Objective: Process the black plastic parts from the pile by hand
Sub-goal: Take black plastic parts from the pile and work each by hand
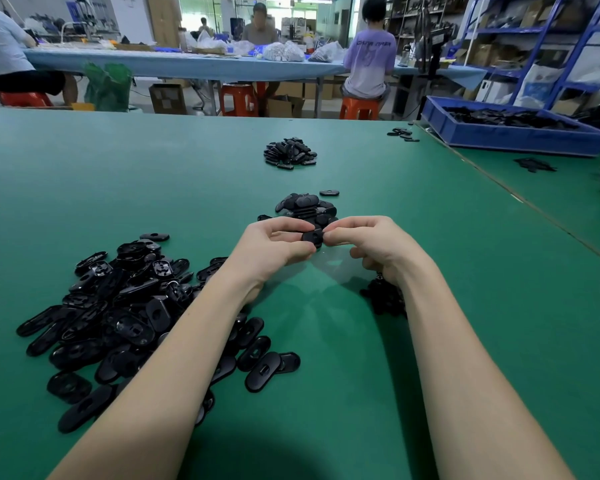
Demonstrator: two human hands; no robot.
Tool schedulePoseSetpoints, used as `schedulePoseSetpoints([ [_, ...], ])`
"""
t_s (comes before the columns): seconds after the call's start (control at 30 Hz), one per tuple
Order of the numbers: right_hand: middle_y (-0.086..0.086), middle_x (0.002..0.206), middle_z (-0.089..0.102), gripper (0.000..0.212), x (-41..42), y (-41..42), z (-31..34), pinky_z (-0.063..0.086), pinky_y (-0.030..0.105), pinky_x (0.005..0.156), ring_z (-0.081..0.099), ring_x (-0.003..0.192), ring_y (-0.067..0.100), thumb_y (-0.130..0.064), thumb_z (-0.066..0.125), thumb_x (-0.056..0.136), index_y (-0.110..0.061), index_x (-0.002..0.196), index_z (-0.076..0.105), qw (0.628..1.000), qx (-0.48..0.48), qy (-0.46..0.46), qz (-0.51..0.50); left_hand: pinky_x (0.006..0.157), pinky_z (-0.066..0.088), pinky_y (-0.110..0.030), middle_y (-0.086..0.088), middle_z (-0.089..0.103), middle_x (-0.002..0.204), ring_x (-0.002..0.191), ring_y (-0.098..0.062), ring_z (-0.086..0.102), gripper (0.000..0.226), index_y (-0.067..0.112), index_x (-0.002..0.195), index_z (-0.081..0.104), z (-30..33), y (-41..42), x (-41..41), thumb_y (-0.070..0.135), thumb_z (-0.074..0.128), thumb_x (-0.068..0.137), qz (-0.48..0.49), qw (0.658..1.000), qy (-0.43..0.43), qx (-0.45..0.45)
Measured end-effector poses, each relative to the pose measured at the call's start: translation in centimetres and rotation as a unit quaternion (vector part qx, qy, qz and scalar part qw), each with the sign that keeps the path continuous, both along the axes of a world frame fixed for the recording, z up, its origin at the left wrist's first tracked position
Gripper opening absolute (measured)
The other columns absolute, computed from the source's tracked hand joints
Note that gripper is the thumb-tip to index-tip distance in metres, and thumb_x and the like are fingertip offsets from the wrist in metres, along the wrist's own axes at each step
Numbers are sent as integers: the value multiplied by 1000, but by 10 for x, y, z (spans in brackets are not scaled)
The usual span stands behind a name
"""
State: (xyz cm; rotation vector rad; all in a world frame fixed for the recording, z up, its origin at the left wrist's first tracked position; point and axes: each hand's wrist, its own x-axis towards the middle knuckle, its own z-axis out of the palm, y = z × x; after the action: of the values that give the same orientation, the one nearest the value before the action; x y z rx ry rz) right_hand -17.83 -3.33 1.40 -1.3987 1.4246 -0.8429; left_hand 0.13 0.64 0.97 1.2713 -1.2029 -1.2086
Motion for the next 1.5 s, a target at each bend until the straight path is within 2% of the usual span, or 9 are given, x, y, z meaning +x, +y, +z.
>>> schedulePoseSetpoints([
  [0.2,-3,75,56,10,5,2,1,23,18,41,37,60,11,-26,82,74,-36,72,80,1000,-4,4,2,67,52,-12,1,78,86,74,-4,71,27,15,99,76,-1,-1,0,-6,75,82,-9,1000,-6,-9],
  [0.4,-4,70,56,12,6,2,1,22,19,41,34,58,11,-24,82,74,-34,70,80,1000,-9,-4,-10,67,52,-12,-2,79,91,76,-6,71,27,18,96,76,-2,-1,0,-5,76,81,-7,1000,-4,-13],
  [0.83,-6,70,58,9,4,1,1,21,20,42,33,57,11,-25,82,73,-34,74,81,1000,8,-5,6,64,49,-7,10,77,77,75,3,71,27,20,96,77,-2,0,0,-1,79,80,-1,999,-28,-17],
  [1.0,-10,60,56,17,3,0,2,20,18,39,36,52,9,-25,87,70,-34,65,74,999,26,22,-11,67,51,-8,0,77,91,78,1,71,28,18,100,78,-3,1,-1,-2,78,80,0,999,-42,-13],
  [1.17,-9,64,61,16,1,2,4,21,18,37,39,54,10,-22,87,73,-30,85,80,999,43,20,11,69,51,-10,4,78,84,79,-2,71,28,20,97,77,-2,1,0,-3,75,81,-16,998,-65,-10],
  [1.27,-10,63,61,14,0,5,2,23,22,45,41,60,12,-29,91,69,-32,79,81,998,44,28,16,72,53,-11,-4,79,89,80,-7,70,29,17,99,77,-1,2,1,-4,73,81,-21,997,-77,-2],
  [1.33,-10,59,59,14,0,4,2,23,21,44,41,59,11,-31,93,67,-33,72,80,999,41,31,18,74,54,-12,-7,78,89,78,-8,68,29,17,98,77,-1,2,0,-5,71,81,-17,996,-85,-1],
  [1.5,-12,55,56,15,2,4,-1,22,19,40,39,54,9,-30,93,66,-31,70,79,999,12,31,31,87,57,-27,-12,77,90,77,-14,67,16,14,94,78,-2,1,-3,3,70,86,11,997,-72,0],
])
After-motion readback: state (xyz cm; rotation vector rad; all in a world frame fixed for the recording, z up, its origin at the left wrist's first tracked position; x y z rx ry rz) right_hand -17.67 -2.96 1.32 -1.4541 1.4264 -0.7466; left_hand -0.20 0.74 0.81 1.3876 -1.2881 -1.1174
